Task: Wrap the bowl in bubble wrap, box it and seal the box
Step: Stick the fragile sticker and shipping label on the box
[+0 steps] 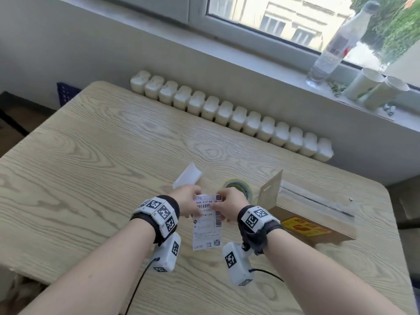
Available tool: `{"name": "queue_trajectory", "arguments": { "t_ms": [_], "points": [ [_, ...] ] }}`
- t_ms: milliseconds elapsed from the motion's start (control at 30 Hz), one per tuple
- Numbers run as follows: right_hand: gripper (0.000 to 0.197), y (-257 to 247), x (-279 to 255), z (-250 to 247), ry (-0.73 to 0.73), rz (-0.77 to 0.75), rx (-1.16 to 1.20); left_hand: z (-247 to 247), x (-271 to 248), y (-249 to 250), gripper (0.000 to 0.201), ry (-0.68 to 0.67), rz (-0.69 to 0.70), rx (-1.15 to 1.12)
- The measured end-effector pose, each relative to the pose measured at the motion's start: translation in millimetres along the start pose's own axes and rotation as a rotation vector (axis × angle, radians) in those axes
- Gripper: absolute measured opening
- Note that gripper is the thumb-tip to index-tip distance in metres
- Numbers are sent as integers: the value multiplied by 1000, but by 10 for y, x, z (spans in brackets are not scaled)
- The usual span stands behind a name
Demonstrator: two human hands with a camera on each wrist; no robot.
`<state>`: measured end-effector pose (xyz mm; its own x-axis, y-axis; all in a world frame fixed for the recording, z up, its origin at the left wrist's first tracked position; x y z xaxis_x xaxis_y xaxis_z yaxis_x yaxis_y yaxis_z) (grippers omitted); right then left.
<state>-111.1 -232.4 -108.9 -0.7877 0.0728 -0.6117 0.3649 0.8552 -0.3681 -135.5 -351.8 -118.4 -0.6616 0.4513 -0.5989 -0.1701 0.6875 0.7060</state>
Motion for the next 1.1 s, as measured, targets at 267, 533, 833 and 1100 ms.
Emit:
{"name": "queue_trajectory", "arguments": {
  "t_ms": [267,533,833,1100],
  "points": [
    [11,251,-495,-795,198,-8,167,-84,-226,806,20,156,147,-20],
    [19,732,-1039,-1405,419,-23,260,114,-456,1658,12,254,312,3],
    [23,1269,-1473,-1712,615,6,347,475,-570,2160,10,203,379,-44],
    [21,1469,-1614,-1825,651,11,355,590,-549,2356,17,213,416,15]
  ]
}}
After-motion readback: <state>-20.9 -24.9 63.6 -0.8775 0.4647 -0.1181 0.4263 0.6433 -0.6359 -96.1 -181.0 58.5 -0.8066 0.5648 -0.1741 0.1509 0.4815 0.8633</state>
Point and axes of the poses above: each hand's wrist, its own x-axis towards the middle knuckle, its own z-axis out of the palm, y = z × x, the point moved 8 cm from there along x, towards the middle knuckle, and after that the axes turned 10 degrees about -x, right-handed, at the moved point
